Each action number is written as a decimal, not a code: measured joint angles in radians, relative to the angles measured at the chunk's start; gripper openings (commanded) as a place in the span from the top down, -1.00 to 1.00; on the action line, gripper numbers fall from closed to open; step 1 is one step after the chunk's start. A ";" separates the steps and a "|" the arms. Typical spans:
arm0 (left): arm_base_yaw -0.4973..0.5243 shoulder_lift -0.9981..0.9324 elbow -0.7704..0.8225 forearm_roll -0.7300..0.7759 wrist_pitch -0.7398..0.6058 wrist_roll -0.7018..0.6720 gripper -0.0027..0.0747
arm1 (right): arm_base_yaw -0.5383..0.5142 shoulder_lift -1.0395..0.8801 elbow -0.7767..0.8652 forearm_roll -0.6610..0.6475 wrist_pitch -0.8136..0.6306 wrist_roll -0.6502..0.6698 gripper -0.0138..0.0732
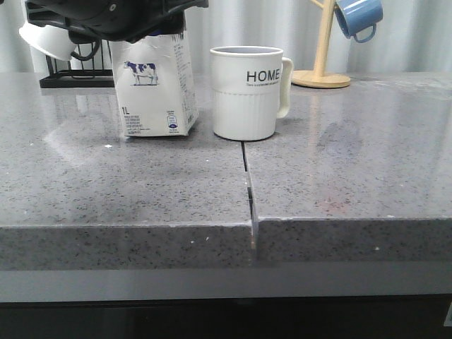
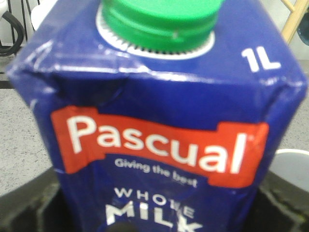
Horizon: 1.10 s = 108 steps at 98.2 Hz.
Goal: Place milk next to cup
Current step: 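Carry the milk carton toward the mug and lower it beside it, then open the left gripper and lift it away from the carton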
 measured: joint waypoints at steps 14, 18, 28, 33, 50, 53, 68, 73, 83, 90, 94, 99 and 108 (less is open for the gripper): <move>0.000 0.000 0.000 0.000 0.002 0.000 -0.78 | 0.000 0.000 0.000 0.000 0.000 0.000 0.84; 0.000 0.000 0.000 0.000 0.002 0.000 -0.81 | 0.000 0.000 0.000 0.000 0.000 0.000 0.84; -0.001 0.000 0.000 -0.002 0.005 0.000 -0.81 | 0.000 0.000 0.000 0.000 0.000 0.000 0.84; -0.005 0.000 0.000 -0.003 0.005 0.000 -0.81 | 0.000 0.000 0.000 0.000 0.000 0.000 0.84; -0.013 0.000 0.000 -0.003 0.008 0.000 -0.81 | 0.000 0.000 0.000 0.000 0.000 0.000 0.84; -0.015 0.000 0.000 -0.003 0.008 0.001 -0.81 | 0.000 0.000 0.000 0.000 0.000 0.000 0.84; -0.027 -0.009 0.000 -0.005 0.008 0.026 -0.81 | 0.000 0.000 0.000 0.000 0.000 0.000 0.84; -0.031 -0.020 0.003 -0.005 0.008 0.028 -0.81 | 0.000 0.000 0.000 0.000 0.000 0.000 0.84; -0.034 -0.050 0.028 -0.005 0.005 0.036 -0.81 | 0.000 0.000 0.000 0.000 0.000 0.000 0.84; -0.034 -0.075 0.056 -0.005 0.004 0.039 -0.80 | 0.000 0.000 0.000 0.000 0.000 0.000 0.84; -0.034 -0.089 0.071 -0.005 0.003 0.041 -0.80 | 0.000 0.000 0.000 0.000 0.000 0.000 0.84; -0.034 -0.110 0.095 -0.005 0.002 0.041 -0.80 | 0.000 0.000 0.000 0.000 0.000 0.000 0.84; -0.041 -0.153 0.131 -0.005 0.002 0.041 -0.80 | 0.000 0.000 0.000 0.000 0.000 0.000 0.84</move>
